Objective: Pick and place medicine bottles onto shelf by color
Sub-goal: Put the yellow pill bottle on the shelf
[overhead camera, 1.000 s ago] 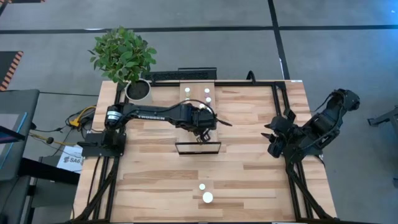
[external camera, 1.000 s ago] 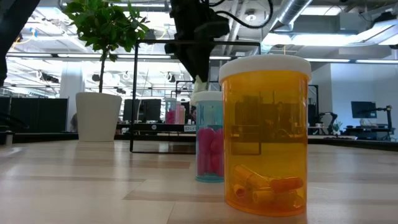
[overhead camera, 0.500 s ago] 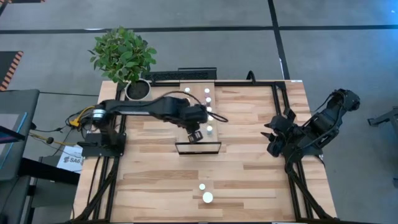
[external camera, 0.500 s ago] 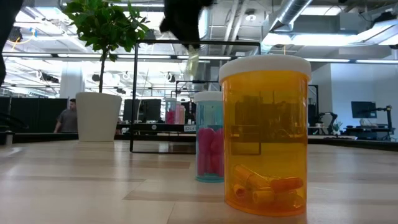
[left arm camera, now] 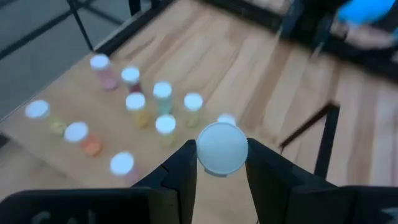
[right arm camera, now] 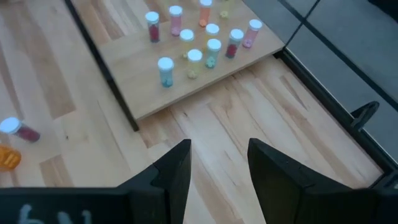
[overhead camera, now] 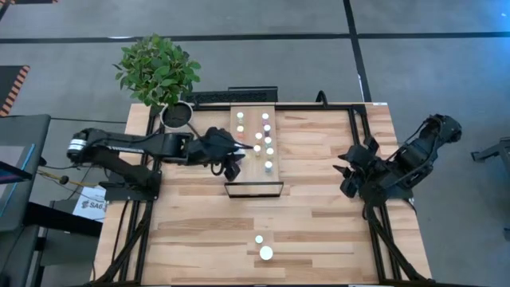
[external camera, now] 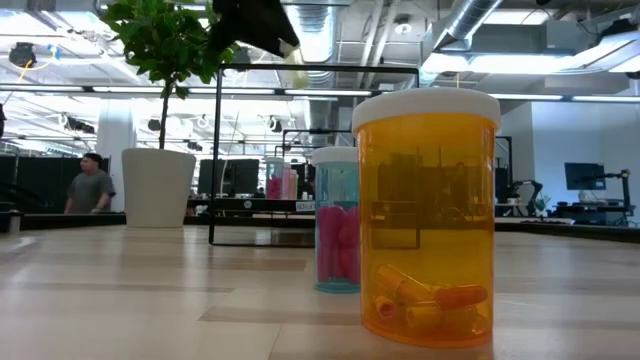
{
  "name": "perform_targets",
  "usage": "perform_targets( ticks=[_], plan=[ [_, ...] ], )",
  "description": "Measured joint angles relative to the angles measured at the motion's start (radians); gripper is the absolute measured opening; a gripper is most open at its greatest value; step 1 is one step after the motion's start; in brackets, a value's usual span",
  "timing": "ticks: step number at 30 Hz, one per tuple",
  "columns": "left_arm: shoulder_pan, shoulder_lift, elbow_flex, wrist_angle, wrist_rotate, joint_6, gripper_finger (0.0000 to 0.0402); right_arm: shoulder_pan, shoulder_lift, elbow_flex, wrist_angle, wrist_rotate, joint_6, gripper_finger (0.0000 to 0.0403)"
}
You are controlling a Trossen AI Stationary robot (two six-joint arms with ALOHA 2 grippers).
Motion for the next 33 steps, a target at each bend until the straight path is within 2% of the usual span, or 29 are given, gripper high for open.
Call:
perform_targets(
  ticks=[3, 7, 13, 20, 33],
  plan=[
    [0.020, -0.045, -0.107, 0.151, 0.040, -0.005, 0.0103, -0.027, 0.000, 0.000, 0.007, 0.000, 0.000, 0.0179],
    [0.037, -0.036, -0.157, 0.196, 0.064, -0.016, 0.0103, -0.062, 0.000, 0.000, 0.010, -0.001, 0.000, 0.0179],
    [0.039, 0.066, -0.161, 0.245, 0.120, -0.018, 0.0103, -0.098, 0.001, 0.000, 0.012, -0.001, -0.005, 0.0179],
    [0.039, 0.162, -0.161, 0.291, 0.123, -0.026, 0.0103, -0.133, 0.001, 0.000, 0.011, -0.002, -0.009, 0.0179],
    [0.047, 0.193, -0.160, 0.283, 0.098, -0.006, 0.0103, -0.184, 0.001, 0.000, 0.011, -0.002, -0.027, 0.0179]
  ],
)
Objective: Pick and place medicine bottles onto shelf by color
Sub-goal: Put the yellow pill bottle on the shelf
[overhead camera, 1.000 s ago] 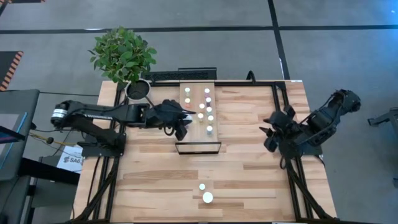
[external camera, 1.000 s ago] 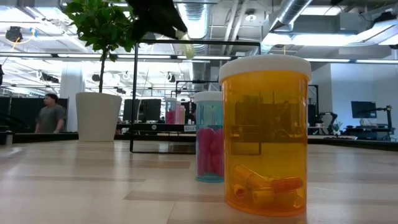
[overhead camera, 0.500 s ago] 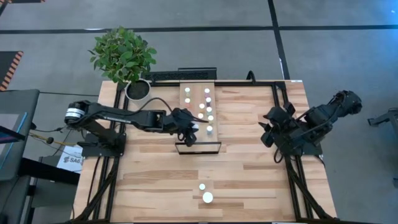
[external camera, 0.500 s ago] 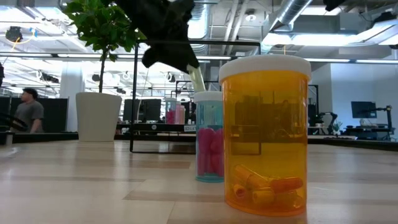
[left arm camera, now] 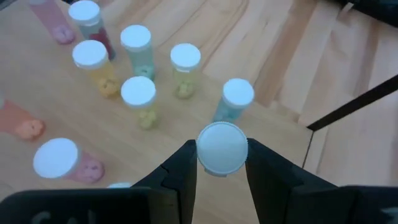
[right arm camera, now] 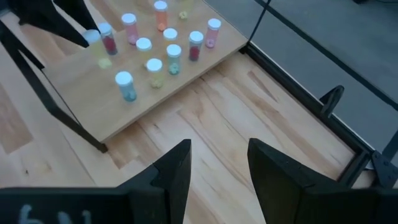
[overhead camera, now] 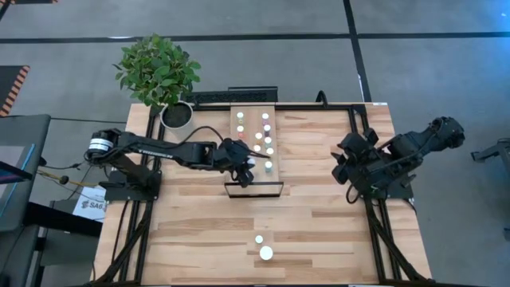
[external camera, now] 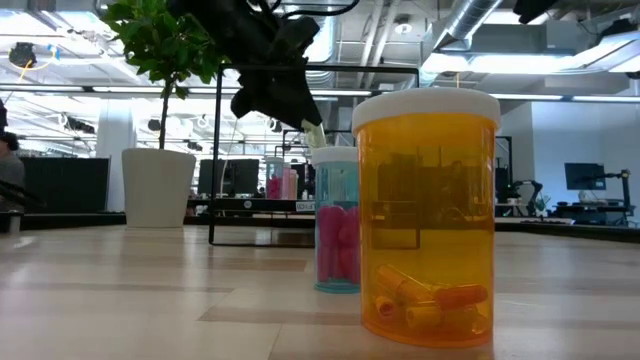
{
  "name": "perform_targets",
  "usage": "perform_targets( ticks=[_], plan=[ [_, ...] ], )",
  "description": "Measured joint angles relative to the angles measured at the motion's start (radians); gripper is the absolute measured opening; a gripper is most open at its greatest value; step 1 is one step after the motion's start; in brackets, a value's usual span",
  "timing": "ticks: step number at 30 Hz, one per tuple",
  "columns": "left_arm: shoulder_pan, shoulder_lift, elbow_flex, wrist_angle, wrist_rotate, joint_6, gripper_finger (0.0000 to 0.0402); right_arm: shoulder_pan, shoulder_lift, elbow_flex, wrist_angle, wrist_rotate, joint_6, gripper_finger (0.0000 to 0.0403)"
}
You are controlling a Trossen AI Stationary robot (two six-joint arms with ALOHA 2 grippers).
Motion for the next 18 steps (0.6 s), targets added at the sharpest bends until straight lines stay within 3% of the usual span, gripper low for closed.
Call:
perform_targets(
  ticks=[18],
  plan=[
    [0.077, 0.054, 0.003, 0.016, 0.089, 0.060, 0.0103, -0.057, 0.000, 0.000, 0.002, 0.008, -0.001, 0.0179]
  ],
)
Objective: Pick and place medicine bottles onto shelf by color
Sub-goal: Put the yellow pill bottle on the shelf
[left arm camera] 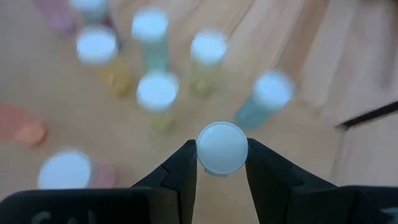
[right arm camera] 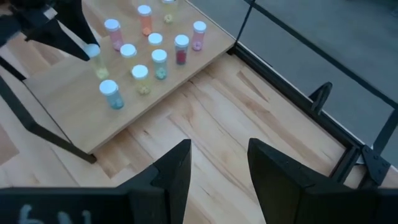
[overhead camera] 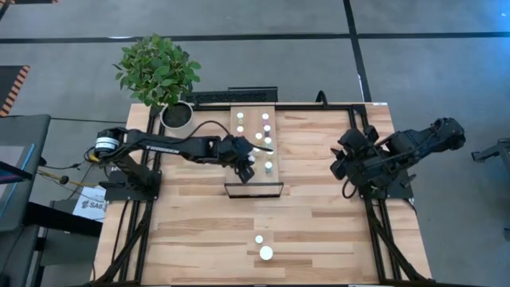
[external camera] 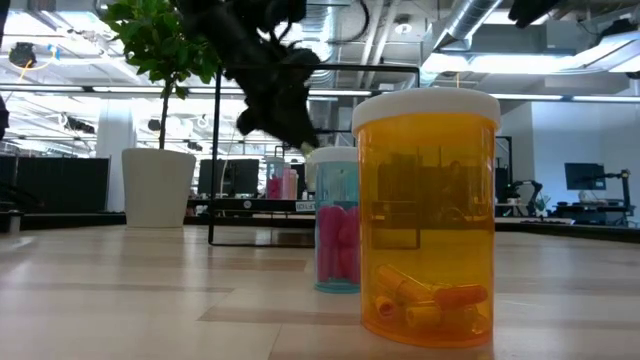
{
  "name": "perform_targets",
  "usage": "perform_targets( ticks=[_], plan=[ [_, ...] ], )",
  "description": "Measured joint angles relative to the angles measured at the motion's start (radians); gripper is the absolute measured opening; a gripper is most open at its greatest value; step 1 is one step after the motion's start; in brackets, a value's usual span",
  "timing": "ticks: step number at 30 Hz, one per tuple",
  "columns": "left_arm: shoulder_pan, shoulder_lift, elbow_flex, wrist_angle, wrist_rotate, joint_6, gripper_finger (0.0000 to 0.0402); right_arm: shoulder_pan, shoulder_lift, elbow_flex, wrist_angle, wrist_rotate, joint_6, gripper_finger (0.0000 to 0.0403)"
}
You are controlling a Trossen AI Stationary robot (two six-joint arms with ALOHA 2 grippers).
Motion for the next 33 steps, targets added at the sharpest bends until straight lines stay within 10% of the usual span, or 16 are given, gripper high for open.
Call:
perform_targets(
  ticks=[33],
  plan=[
    [0.075, 0.003, 0.049, -0.083, 0.297, 0.515, 0.0103, -0.019, 0.000, 0.000, 0.000, -0.005, -0.033, 0.0179]
  ],
)
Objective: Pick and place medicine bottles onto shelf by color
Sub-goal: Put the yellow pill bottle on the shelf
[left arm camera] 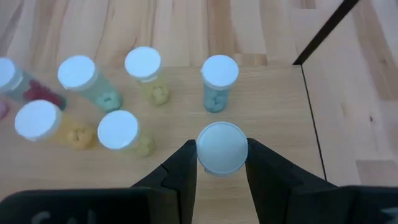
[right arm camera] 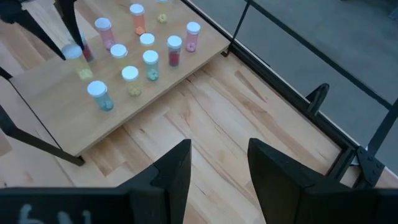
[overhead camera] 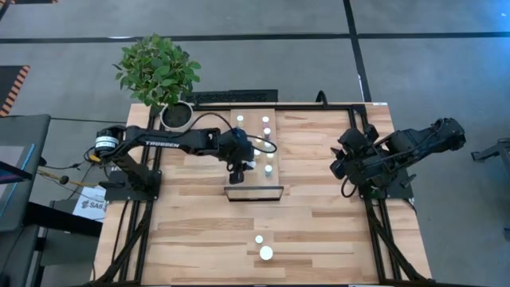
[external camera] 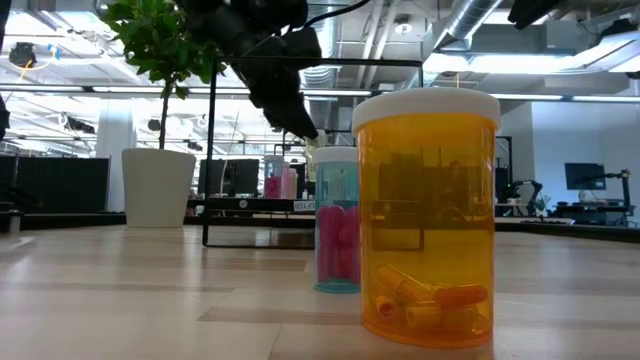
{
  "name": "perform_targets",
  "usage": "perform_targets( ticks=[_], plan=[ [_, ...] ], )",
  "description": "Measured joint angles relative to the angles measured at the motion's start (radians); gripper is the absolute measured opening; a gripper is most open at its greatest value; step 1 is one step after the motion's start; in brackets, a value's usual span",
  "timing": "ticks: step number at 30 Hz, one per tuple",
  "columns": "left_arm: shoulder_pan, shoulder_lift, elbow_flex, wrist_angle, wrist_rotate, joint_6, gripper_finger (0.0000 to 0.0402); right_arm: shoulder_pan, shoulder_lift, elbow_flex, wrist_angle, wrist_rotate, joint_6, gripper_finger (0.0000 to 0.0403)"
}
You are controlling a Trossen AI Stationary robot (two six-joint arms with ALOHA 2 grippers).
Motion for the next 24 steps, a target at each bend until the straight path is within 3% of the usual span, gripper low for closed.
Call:
perform_targets(
  ticks=[24],
  plan=[
    [0.073, -0.002, 0.070, -0.165, 0.107, 0.348, 0.0103, -0.012, 0.000, 0.000, 0.011, -0.007, 0.001, 0.0179]
  ],
)
